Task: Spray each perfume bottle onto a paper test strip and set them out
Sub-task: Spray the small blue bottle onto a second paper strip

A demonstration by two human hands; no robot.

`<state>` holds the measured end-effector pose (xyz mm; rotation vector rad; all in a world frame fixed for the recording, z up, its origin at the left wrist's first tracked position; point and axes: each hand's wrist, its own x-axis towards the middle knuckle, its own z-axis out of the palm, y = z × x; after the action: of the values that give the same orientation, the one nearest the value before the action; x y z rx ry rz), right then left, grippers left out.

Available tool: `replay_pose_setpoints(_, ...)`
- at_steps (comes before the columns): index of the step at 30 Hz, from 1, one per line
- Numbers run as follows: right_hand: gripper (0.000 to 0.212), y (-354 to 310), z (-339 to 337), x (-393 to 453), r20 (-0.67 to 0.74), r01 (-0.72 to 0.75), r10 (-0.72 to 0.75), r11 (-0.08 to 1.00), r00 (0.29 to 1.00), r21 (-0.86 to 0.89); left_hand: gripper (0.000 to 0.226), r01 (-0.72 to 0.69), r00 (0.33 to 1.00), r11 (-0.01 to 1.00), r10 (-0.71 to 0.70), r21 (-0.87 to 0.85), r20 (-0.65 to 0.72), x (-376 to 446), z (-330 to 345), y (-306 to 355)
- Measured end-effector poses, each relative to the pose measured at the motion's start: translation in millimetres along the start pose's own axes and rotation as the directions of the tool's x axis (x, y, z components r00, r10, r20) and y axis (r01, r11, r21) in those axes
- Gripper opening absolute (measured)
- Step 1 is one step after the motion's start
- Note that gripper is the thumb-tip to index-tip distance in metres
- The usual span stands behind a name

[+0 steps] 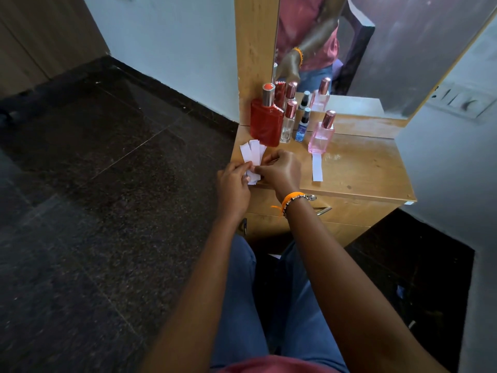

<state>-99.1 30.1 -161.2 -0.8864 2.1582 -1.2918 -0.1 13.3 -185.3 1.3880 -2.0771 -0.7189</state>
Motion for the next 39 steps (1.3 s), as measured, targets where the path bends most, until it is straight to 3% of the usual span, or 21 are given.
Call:
replay_pose_setpoints(10, 0.020, 2, 0, 2, 0.032, -0.046, 0.044, 0.998, 0.999, 0.054, 0.042, -0.010, 1.000, 1.000, 0.010, -0.014, -0.007, -1, 2, -2)
replay_pose_setpoints(20, 0.013, -1, 0, 1, 0.041, -0.029, 0.029, 1.000, 0.999, -0.005, 0.039, -0.034, 0.999, 0.999, 0.034, 0.041, 0.001, -3, 1, 1)
replay_pose_setpoints(28, 0.014, 6, -9, -4, -0.034, 0.002, -0.001, 0.999, 0.999, 0.042, 0.040, -0.030, 1.000, 0.997, 0.030, 0.070, 0.006, -5, 0, 4)
replay_pose_setpoints(35, 0.014, 21, -36, -10, -0.162, 0.065, -0.074, 0.996, 0.984, -0.056, 0.041, -0.026, 0.999, 0.999, 0.027, 0.045, -0.021, -4, -3, 16)
replay_pose_setpoints(39, 0.008, 27, -40, -6, -0.142, 0.097, -0.127, 0.975, 0.982, -0.201, 0.039, -0.108, 0.994, 0.992, 0.108, 0.071, 0.000, -6, 2, 26)
